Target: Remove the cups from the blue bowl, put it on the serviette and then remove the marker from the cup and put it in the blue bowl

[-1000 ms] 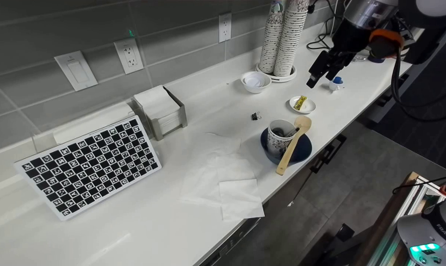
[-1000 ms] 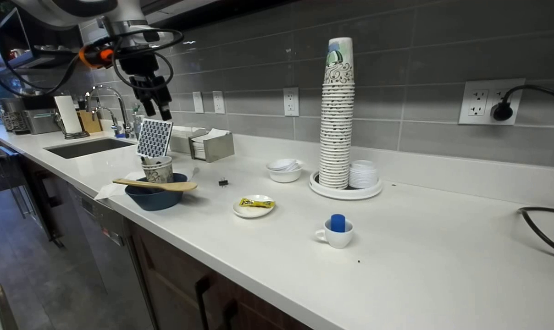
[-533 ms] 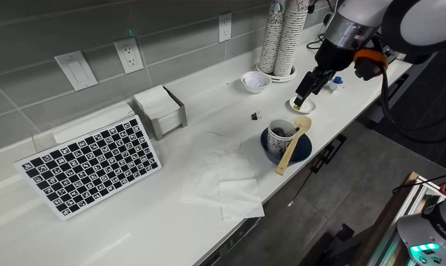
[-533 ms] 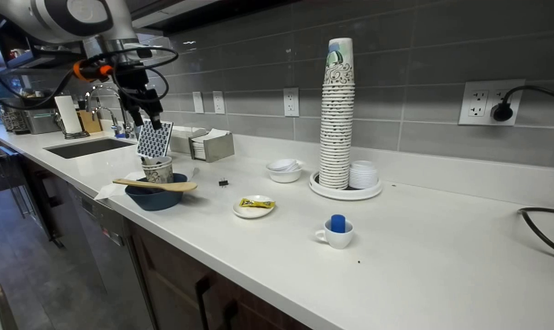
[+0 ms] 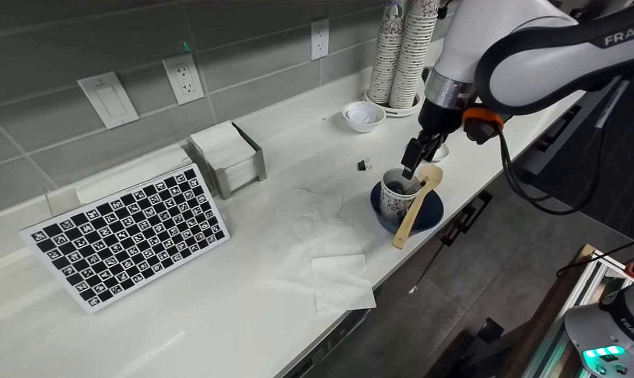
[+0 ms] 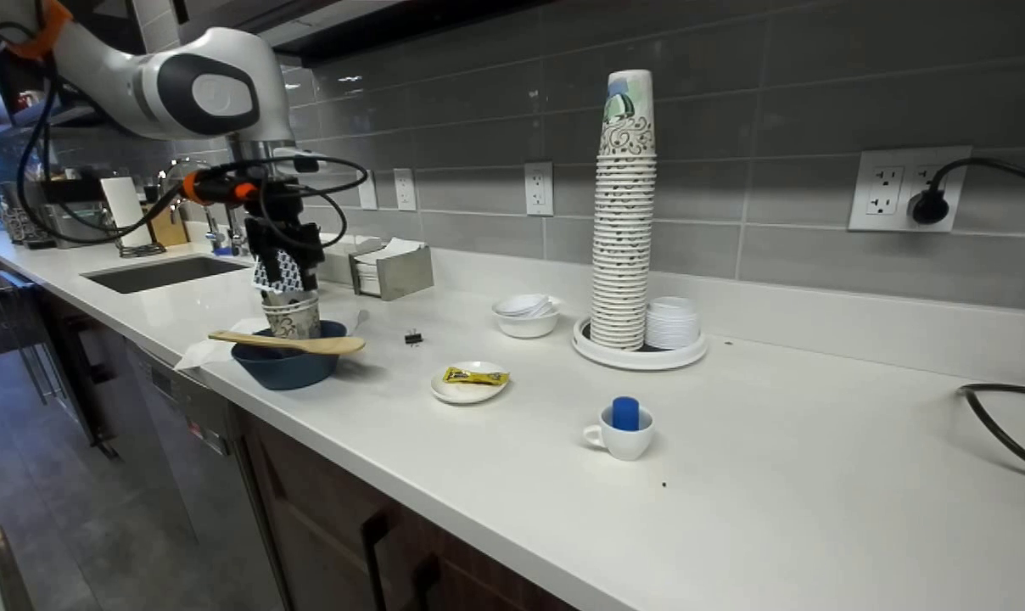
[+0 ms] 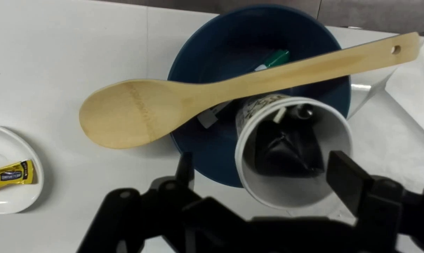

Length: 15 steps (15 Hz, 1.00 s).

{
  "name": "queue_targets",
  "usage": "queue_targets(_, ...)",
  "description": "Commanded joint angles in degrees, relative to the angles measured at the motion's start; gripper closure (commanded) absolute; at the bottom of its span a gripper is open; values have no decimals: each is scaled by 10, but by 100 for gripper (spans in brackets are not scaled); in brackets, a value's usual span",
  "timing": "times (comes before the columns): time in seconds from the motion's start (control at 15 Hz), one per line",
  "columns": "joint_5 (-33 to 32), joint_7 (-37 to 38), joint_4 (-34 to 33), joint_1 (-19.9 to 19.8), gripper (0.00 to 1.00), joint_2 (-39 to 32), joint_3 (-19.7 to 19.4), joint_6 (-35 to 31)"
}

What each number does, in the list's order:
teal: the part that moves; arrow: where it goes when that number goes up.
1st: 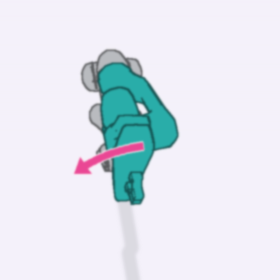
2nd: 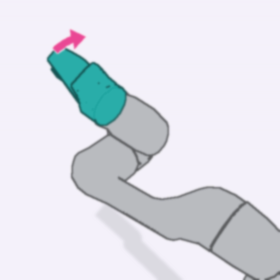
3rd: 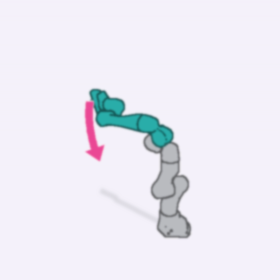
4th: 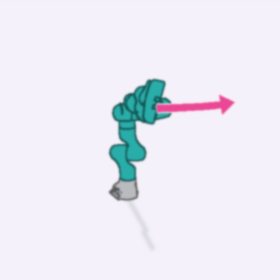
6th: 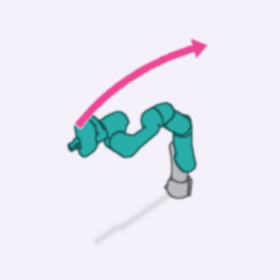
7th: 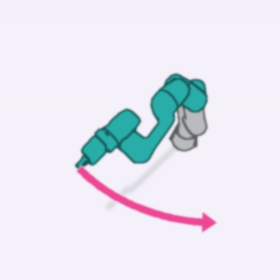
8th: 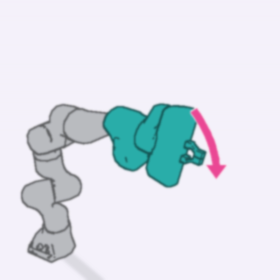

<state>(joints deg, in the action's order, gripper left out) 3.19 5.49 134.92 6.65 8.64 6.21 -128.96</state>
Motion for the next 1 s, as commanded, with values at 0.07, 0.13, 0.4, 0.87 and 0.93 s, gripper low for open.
queue_targets(0.07, 38, -47, -31, 0, 31, -48, -7, 1)
queue_targets(0.13, 40, -48, -35, 0, 39, -54, -6, 1)
queue_targets(0.4, 42, -47, -47, -4, 69, -73, -7, -4)
queue_targets(0.87, 41, -47, -51, -6, 100, -78, -7, -3)
queue_targets(0.93, 40, -47, -51, -6, 100, -73, -7, 0)
